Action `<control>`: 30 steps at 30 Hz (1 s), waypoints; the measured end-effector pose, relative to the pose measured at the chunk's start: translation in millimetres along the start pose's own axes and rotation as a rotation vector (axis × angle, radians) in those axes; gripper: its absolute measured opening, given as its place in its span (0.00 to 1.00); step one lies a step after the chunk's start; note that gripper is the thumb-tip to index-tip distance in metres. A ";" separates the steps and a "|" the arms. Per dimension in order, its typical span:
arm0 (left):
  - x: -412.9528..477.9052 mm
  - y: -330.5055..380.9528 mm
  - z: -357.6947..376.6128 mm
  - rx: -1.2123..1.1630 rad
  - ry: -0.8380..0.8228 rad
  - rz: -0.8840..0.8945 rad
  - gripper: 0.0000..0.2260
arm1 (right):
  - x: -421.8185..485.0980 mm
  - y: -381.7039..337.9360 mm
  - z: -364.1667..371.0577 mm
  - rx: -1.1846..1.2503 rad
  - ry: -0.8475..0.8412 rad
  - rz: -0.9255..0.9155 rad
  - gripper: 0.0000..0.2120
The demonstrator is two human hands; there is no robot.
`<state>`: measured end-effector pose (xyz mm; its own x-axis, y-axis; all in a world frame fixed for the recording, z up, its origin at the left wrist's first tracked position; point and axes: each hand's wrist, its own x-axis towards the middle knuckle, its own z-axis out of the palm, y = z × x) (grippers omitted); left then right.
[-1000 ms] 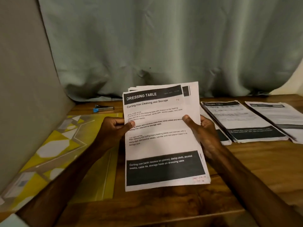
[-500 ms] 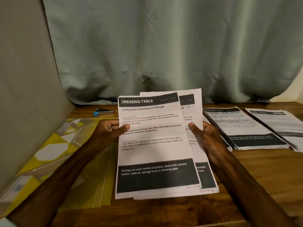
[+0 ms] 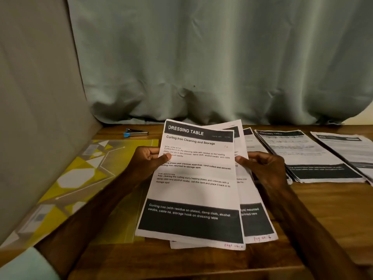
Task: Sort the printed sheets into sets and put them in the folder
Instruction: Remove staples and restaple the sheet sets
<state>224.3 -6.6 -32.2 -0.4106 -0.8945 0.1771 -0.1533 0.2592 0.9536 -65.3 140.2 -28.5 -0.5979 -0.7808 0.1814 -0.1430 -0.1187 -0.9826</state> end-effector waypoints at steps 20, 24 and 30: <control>2.3 1.3 4.1 0.418 0.316 0.252 0.13 | 24.0 11.3 -9.1 -0.278 0.264 -0.213 0.12; 2.4 3.7 1.4 0.176 0.277 0.161 0.13 | 29.1 9.8 -13.3 -0.174 0.322 -0.205 0.14; 0.0 5.7 1.7 0.055 0.229 0.136 0.10 | 32.6 8.8 -17.0 -0.057 0.345 -0.174 0.14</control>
<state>222.0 -4.5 -27.1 -0.2178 -0.9077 0.3587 -0.1620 0.3961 0.9038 -99.5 124.1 -30.6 -0.7896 -0.4989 0.3573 -0.3031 -0.1892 -0.9340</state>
